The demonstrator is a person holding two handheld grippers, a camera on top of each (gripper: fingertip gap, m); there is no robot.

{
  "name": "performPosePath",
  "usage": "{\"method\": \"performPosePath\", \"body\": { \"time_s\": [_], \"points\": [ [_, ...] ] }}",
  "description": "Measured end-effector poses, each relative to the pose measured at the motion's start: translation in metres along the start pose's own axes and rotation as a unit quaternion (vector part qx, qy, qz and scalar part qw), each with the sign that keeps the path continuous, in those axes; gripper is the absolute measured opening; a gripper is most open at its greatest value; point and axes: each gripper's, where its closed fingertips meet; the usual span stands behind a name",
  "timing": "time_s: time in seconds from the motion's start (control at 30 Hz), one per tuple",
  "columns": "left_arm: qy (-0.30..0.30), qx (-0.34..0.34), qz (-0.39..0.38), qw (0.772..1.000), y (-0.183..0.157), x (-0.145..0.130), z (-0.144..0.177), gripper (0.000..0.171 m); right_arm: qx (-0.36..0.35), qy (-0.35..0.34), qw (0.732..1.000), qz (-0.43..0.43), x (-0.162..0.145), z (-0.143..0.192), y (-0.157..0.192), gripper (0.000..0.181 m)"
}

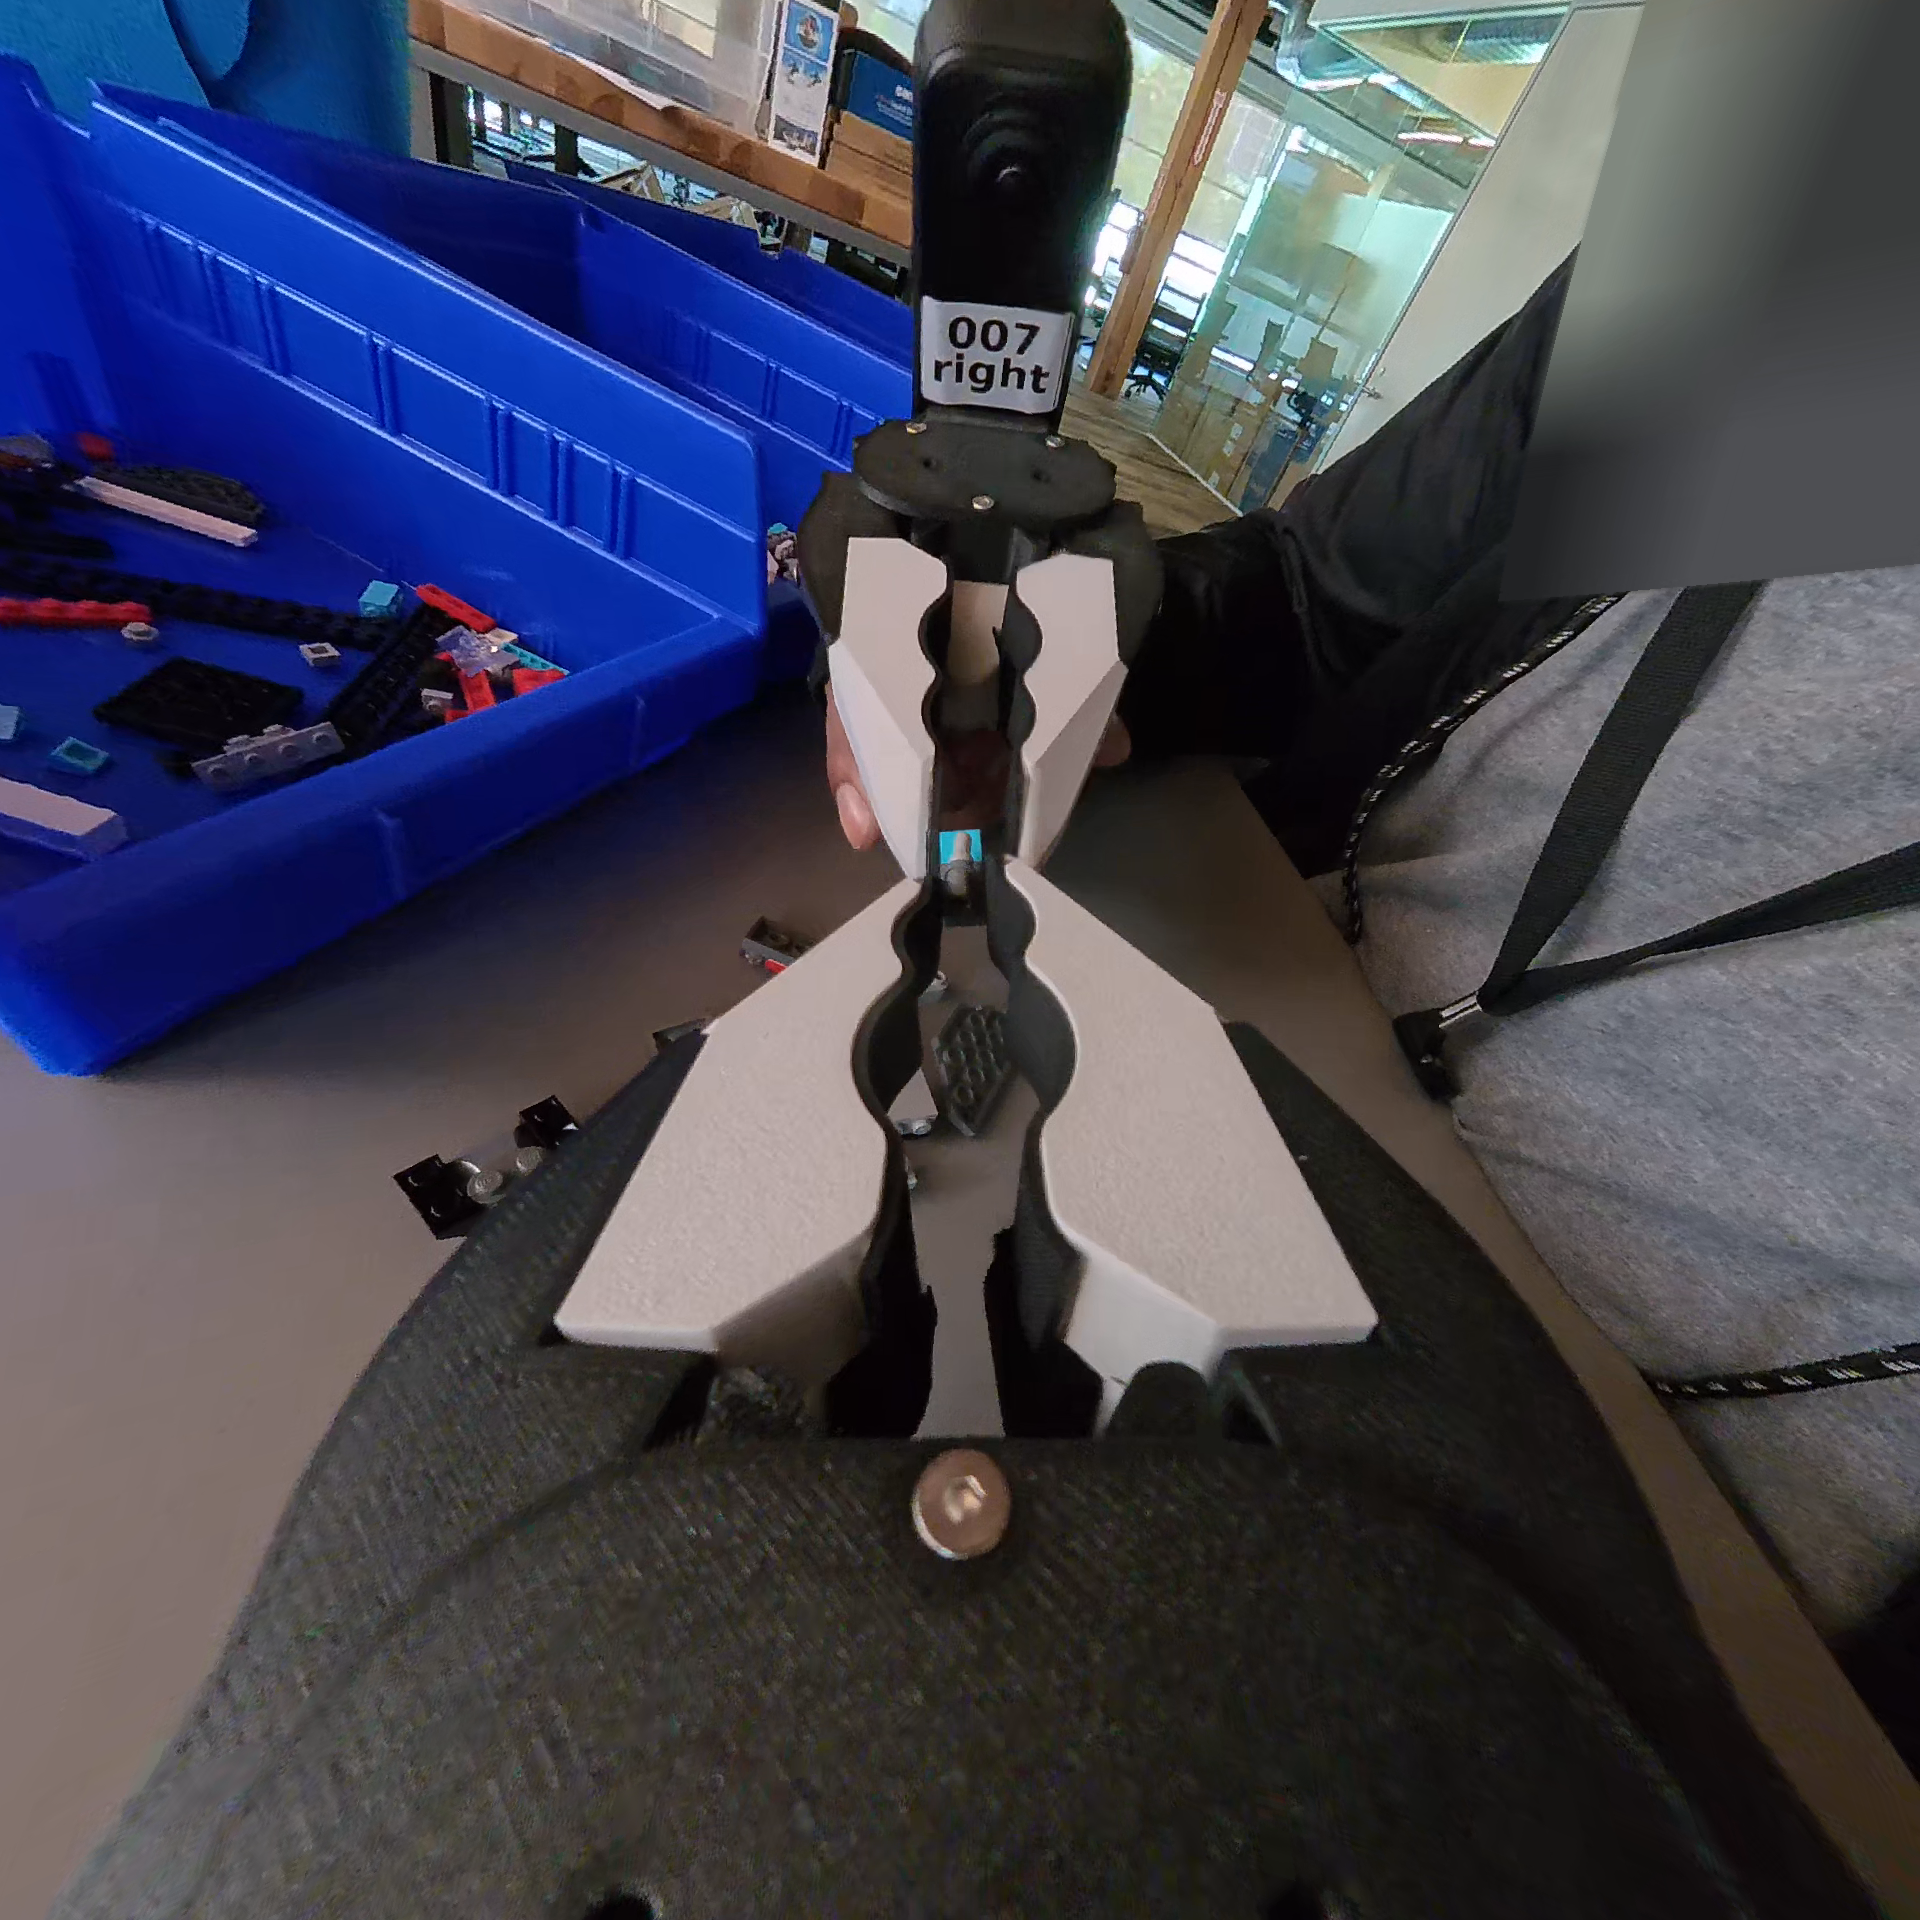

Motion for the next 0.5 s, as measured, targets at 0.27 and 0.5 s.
{"method": "performPosePath", "body": {
  "time_s": [0.27,0.5],
  "points": [
    [-0.005,-0.008,0.008,1.000,-0.0021,0.0011,-0.0014,0.015,0.002,-0.019,1.000,-0.017,0.0054,0.0009,-0.0003,0.009],
    [-0.012,-0.009,-0.002,1.000,-0.0028,0.0038,-0.0015,0.008,-0.003,-0.026,1.000,-0.016,0.0085,0.0013,-0.0009,0.009]
  ]
}}
Point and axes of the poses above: each gripper's, where its closed fingertips meet, z back along the fingers, x out of its top, y = z × x across the jaws, and after that the axes turned 5 degrees about z, right-handed
